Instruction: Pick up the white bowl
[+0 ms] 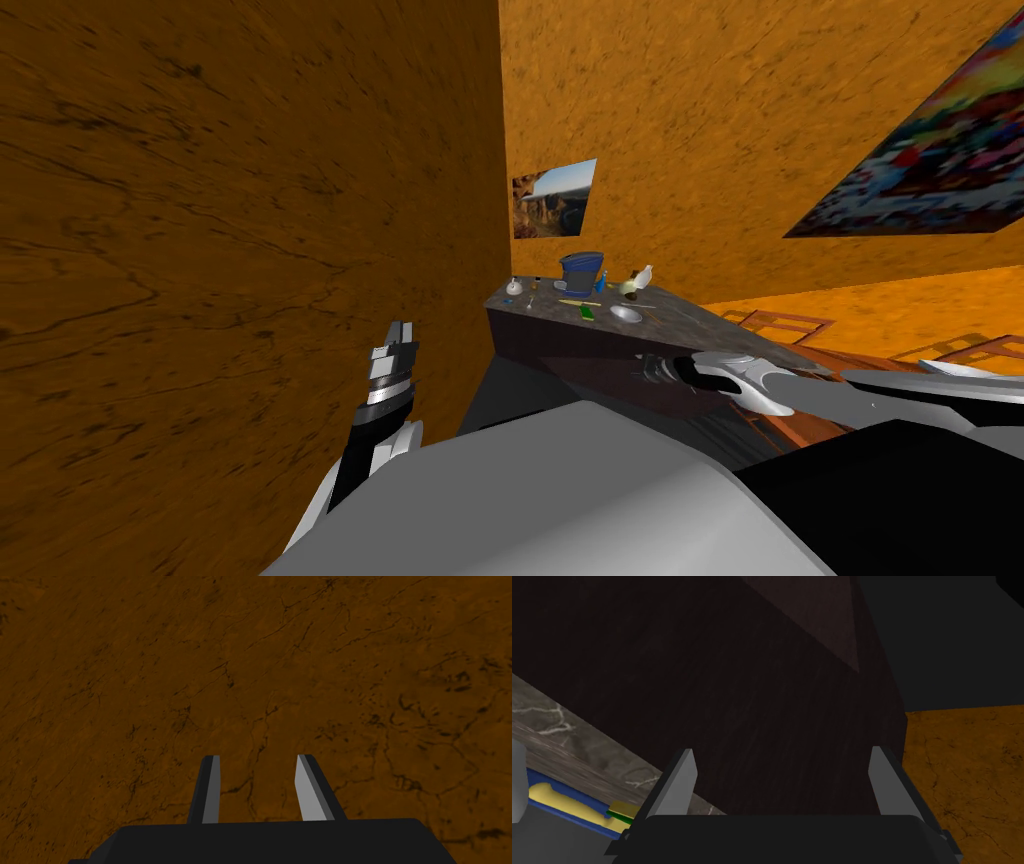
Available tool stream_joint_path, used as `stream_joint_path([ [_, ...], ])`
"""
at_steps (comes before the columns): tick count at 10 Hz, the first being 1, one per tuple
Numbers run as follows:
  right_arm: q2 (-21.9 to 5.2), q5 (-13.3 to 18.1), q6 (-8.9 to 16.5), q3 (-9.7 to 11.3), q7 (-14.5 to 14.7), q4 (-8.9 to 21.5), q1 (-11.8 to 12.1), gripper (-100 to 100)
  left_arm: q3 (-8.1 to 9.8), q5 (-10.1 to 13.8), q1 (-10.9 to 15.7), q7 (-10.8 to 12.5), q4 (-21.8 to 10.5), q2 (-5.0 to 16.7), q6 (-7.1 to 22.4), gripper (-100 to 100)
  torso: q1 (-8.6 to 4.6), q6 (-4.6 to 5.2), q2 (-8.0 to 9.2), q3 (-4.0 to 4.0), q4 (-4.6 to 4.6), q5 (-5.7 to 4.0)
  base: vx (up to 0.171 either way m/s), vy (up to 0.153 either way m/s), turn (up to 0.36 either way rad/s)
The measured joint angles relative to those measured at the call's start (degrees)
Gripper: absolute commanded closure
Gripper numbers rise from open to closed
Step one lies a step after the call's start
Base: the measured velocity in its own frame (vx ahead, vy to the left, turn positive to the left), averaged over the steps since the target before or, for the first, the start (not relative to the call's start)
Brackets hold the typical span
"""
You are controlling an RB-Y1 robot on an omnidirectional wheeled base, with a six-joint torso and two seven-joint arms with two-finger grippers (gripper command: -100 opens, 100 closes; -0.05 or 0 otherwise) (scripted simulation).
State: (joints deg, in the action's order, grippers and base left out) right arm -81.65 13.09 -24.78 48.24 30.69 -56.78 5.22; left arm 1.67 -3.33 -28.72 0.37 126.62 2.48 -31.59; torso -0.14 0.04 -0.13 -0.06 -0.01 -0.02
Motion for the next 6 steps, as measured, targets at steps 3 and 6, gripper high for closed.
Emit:
stream_joint_path([
  [3, -2.54, -0.93, -2.72, 1.55, 2.9, 6.21, -0.88, -100, 0.0, 0.0, 0.0, 0.0, 0.0, 0.0, 0.0, 0, -0.07, 0.01, -0.11, -0.07, -0.03, -0.01, 0.087, -0.029, 0.106],
  [6, -5.91, -2.9, -3.52, 2.01, 5.0, 7.75, 0.3, -100, 0.0, 0.0, 0.0, 0.0, 0.0, 0.0, 0.0, 0, -0.1, -0.01, -0.03, -0.01, 0.0, -0.01, 0.06, -0.037, 0.07],
])
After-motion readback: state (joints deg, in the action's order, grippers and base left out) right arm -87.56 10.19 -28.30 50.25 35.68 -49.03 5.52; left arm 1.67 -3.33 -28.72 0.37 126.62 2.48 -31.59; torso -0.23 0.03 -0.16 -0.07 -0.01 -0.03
